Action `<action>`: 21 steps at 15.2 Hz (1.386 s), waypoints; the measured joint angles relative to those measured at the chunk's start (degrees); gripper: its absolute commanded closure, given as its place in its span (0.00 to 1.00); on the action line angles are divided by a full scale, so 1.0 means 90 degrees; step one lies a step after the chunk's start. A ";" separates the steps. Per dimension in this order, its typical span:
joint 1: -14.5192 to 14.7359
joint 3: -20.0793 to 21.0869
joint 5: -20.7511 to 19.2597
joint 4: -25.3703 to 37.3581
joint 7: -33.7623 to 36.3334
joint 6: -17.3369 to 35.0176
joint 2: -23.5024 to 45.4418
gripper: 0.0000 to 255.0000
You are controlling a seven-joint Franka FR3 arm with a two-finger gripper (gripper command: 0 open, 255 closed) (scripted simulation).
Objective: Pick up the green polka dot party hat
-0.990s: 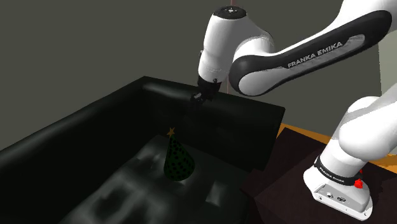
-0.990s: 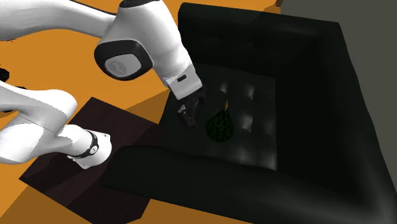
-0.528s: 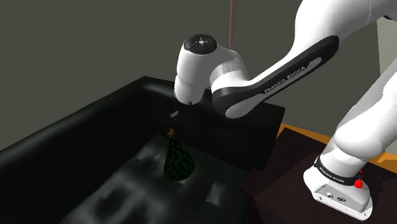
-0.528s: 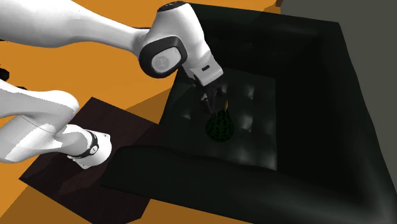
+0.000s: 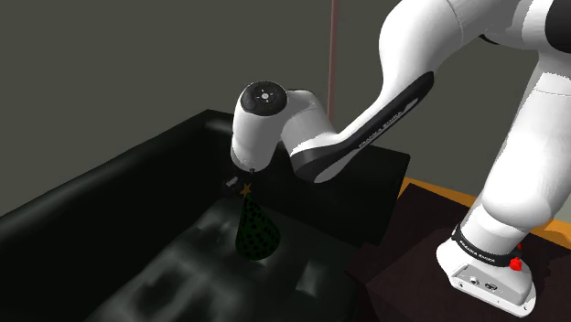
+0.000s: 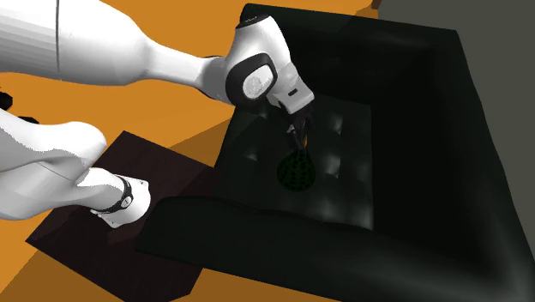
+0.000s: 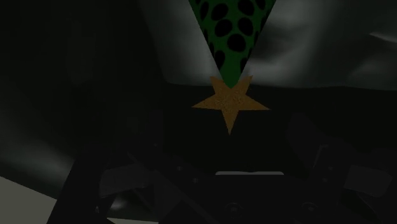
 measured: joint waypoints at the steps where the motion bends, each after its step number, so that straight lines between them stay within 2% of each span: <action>1: 0.0022 -0.0025 -0.0117 -0.0031 0.0105 0.0043 0.0060 0.00; 4: 0.0088 -0.0105 -0.0446 -0.0100 0.0384 0.0149 0.0240 0.00; 5: 0.0099 -0.0114 -0.0482 -0.0098 0.0414 0.0153 0.0264 1.00; 15: 0.0112 -0.0125 -0.0528 -0.0090 0.0452 0.0157 0.0288 1.00; 21: -0.0013 0.0006 0.0013 -0.0015 -0.0011 0.0004 -0.0017 1.00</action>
